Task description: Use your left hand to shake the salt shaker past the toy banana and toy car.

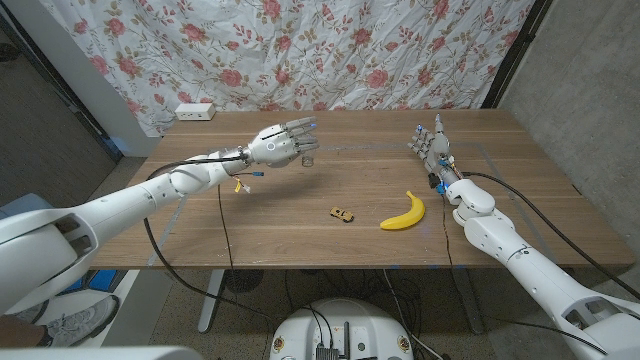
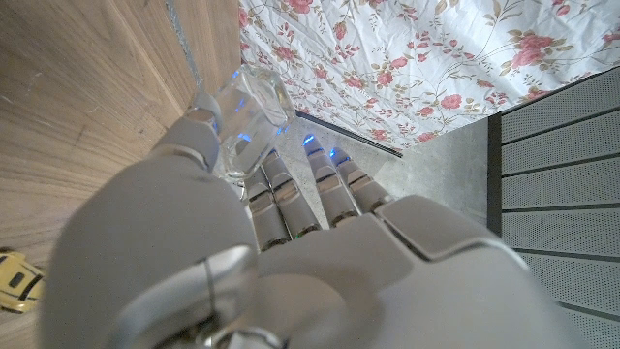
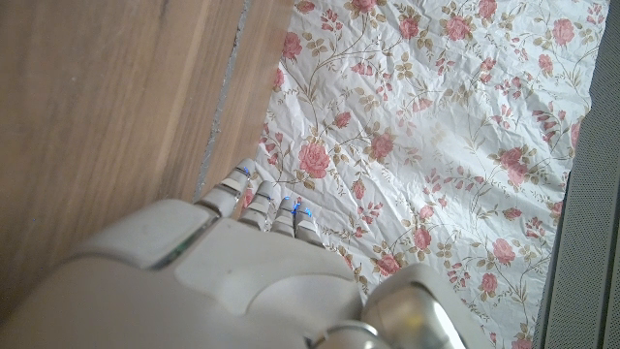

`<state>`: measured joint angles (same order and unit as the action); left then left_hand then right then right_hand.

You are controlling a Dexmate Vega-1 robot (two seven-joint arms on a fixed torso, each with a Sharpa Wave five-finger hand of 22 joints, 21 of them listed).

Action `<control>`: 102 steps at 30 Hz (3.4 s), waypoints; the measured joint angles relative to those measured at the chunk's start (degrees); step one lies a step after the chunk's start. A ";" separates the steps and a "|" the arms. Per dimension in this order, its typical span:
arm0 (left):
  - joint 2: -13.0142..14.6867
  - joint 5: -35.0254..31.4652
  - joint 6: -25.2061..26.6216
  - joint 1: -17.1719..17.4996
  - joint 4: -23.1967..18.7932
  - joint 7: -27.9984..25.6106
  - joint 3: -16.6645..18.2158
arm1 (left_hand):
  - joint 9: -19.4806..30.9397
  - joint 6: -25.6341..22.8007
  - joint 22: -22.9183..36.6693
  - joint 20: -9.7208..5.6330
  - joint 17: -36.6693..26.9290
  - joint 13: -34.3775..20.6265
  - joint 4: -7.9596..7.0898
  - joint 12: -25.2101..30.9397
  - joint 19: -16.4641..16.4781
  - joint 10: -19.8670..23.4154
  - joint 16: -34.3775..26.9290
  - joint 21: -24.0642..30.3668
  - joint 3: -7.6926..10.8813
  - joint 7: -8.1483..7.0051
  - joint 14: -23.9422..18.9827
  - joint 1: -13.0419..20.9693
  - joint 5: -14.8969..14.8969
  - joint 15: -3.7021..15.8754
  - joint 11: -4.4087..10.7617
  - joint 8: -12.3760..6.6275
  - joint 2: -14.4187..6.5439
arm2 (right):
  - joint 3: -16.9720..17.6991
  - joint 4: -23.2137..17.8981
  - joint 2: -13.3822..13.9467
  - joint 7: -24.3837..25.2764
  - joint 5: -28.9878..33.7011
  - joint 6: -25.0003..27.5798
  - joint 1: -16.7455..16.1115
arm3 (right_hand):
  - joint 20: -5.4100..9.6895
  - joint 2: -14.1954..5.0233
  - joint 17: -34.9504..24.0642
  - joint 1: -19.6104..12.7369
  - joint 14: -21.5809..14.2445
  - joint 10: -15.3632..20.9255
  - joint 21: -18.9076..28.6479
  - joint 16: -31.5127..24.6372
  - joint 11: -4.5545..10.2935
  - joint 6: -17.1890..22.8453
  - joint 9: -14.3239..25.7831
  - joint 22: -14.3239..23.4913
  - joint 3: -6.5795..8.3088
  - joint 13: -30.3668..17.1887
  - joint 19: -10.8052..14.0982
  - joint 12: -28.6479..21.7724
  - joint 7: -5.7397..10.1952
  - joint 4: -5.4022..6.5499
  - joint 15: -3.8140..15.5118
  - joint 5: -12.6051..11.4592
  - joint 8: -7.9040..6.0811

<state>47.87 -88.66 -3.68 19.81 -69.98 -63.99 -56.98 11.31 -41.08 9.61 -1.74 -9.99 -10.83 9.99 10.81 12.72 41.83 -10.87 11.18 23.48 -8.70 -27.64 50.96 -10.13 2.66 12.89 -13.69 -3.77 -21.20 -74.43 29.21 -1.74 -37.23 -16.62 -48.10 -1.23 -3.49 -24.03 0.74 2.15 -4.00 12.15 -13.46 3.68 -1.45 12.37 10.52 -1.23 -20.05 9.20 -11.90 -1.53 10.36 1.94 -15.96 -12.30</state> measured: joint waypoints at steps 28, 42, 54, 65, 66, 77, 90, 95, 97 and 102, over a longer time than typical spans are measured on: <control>-7.75 2.26 -8.08 8.09 2.11 0.00 15.66 | 0.00 0.00 0.00 0.00 0.13 0.00 -0.31 0.00 0.00 0.01 0.00 0.00 -0.65 0.00 0.00 -1.43 0.01 0.00 0.00 -0.10 -0.07 | 0.00 0.00 0.00 0.00 0.00 -0.01 -0.02 | 0.00 0.00 0.00 0.00 0.00 0.00 0.00 0.00 0.00 0.00 0.00 0.00 0.00 0.00 0.00 0.00 0.00 0.00 0.00 0.00 0.00; -10.45 4.04 -10.89 11.65 2.56 0.00 20.67 | -0.01 -0.42 0.00 0.00 0.13 -0.25 -0.43 0.68 0.00 2.72 0.00 0.00 -0.52 0.42 0.00 -3.03 0.01 0.00 -0.21 -0.10 0.30 | 0.00 -0.03 0.00 0.01 0.00 -0.01 -0.02 | 0.00 0.00 0.00 0.00 0.00 0.00 0.00 0.00 0.00 0.00 0.00 0.00 0.00 0.00 0.00 0.00 0.00 0.00 0.00 0.00 0.00; -12.02 7.16 -12.88 13.45 3.15 0.00 22.63 | 0.03 -1.15 0.00 0.00 0.12 -0.20 -0.43 1.18 0.00 4.33 0.00 0.00 -0.52 0.30 -0.63 -3.94 0.07 0.00 0.01 -0.33 0.60 | 0.00 -0.03 0.00 0.02 0.00 -0.01 -0.02 | 0.00 0.00 0.00 0.00 0.00 0.00 0.00 0.00 0.00 0.00 0.00 0.00 0.00 0.00 0.00 0.00 0.00 0.00 0.00 0.00 0.00; -11.30 13.11 -11.66 13.76 2.60 0.03 19.46 | 0.00 -1.96 0.00 0.00 0.12 -0.23 -0.27 1.20 0.00 5.98 0.00 0.00 -0.36 0.29 -0.84 -4.98 -0.05 0.21 -0.19 -0.32 0.91 | 0.00 -0.03 0.00 0.01 0.00 -0.01 -0.02 | 0.00 0.00 0.00 0.00 0.00 0.00 0.00 0.00 0.00 0.00 0.00 0.00 0.00 0.00 0.00 0.00 0.00 0.00 0.00 0.00 0.00; -11.24 14.37 -11.10 13.76 2.52 0.21 19.30 | -0.04 -1.96 0.00 0.00 0.12 -0.23 -0.27 1.39 0.00 5.99 0.00 0.00 -0.36 0.29 -0.86 -4.99 -0.05 0.19 -0.20 -0.32 0.90 | 0.00 -0.03 0.00 0.01 0.00 -0.01 -0.02 | 0.00 0.00 0.00 0.00 0.00 0.00 0.00 0.00 0.00 0.00 0.00 0.00 0.00 0.00 0.00 0.00 0.00 0.00 0.00 0.00 0.00; -8.63 24.31 -6.71 13.70 -1.06 3.60 14.24 | -0.28 -2.30 0.00 0.21 0.12 -0.23 -0.03 1.59 0.21 6.68 0.00 0.00 -0.12 0.62 -1.34 -5.13 -0.05 0.10 -0.51 -0.31 0.93 | 0.00 -0.01 -0.02 0.00 0.00 -0.04 -0.02 | 0.00 0.00 0.00 0.00 0.00 0.00 0.00 0.00 0.00 0.00 0.00 0.00 0.00 0.00 0.00 0.00 0.00 0.00 0.00 0.00 0.00; -7.89 34.65 -2.46 14.96 -4.83 8.38 12.17 | -0.23 -2.56 0.16 0.42 0.37 -0.10 -0.03 1.59 0.00 6.79 0.29 0.00 -0.12 0.74 -1.34 -5.36 -0.04 0.10 -0.40 -0.13 1.14 | 0.00 0.01 -0.02 -0.01 0.00 -0.05 -0.02 | 0.00 0.00 0.00 0.00 0.00 0.00 0.00 0.00 0.00 0.00 0.00 0.00 0.00 0.00 0.00 0.00 0.00 0.00 0.00 0.00 0.00; -7.91 38.43 -0.86 16.41 -6.81 10.61 12.52 | -0.22 -2.57 0.17 0.72 0.40 0.00 -0.03 1.15 -0.31 6.90 0.50 -0.45 -0.12 0.74 -1.34 -5.74 -0.04 0.10 -0.30 -0.01 1.51 | -0.01 0.01 -0.01 -0.01 0.00 -0.05 -0.02 | 0.00 0.00 0.00 0.00 0.00 0.00 0.00 0.00 0.00 0.00 0.00 0.00 0.00 0.00 0.00 0.00 0.00 0.00 0.00 0.00 0.00; -7.96 40.17 -0.12 17.08 -7.60 11.58 12.91 | -0.22 -2.57 0.17 0.72 0.40 0.00 -0.08 0.85 -0.31 6.73 0.50 -0.45 -0.07 0.73 -1.34 -5.74 -0.04 0.10 -0.12 0.00 1.51 | 0.00 0.01 -0.01 -0.01 0.00 -0.05 -0.02 | 0.00 0.00 0.00 0.00 0.00 0.00 0.00 0.00 0.00 0.00 0.00 0.00 0.00 0.00 0.00 0.00 0.00 0.00 0.00 0.00 0.00; -8.07 43.22 1.18 18.65 -9.48 13.42 13.93 | -0.16 -2.69 0.17 1.03 0.39 0.03 -0.33 0.71 -0.62 6.68 0.73 -0.45 0.21 0.83 -1.18 -6.89 0.00 0.00 -0.07 0.46 1.43 | -0.01 0.01 0.00 -0.01 -0.01 -0.05 -0.02 | 0.00 0.00 0.00 0.00 0.00 0.00 0.00 0.00 0.00 0.00 0.00 0.00 0.00 0.00 0.00 0.00 0.00 0.00 0.00 0.00 0.00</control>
<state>39.80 -45.44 -2.50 38.46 -79.45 -50.58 -43.04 11.15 -43.76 9.77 -0.70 -9.59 -10.80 9.66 11.52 12.10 48.51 -10.15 10.73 23.68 -7.87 -28.82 44.07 -10.13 2.65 12.82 -13.23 -2.34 -21.21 -74.42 29.21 -1.75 -37.24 -16.66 -48.12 -1.23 -3.49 -24.03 0.74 2.14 -4.00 12.16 -13.46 3.68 -1.45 12.37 10.52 -1.23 -20.05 9.20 -11.90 -1.53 10.36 1.95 -15.96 -12.30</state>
